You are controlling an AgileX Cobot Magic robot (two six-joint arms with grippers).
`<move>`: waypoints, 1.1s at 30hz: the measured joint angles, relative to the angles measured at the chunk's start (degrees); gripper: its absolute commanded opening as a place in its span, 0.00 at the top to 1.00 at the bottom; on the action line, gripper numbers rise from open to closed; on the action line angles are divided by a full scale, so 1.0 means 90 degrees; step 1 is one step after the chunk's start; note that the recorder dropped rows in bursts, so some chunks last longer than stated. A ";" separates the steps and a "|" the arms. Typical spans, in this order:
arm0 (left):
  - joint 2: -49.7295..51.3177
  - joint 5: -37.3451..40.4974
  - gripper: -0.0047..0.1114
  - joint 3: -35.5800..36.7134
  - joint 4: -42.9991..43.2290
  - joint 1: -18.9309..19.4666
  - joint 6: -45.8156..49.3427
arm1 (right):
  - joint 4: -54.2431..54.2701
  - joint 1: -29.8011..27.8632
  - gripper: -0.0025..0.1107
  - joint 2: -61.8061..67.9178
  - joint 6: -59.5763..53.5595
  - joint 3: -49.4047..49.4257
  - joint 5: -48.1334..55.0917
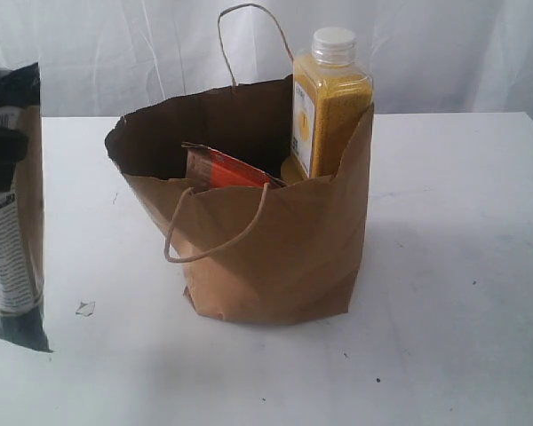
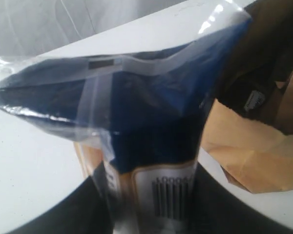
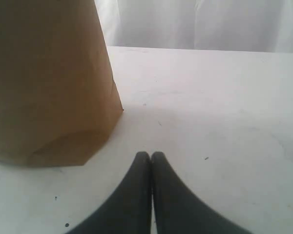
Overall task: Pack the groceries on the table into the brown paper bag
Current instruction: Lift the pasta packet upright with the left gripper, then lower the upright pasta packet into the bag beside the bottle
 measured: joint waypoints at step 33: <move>0.0204 0.1637 0.96 -0.4065 -0.3479 0.0000 0.2319 | 0.0000 0.0000 0.98 0.0000 0.0000 0.0000 0.0000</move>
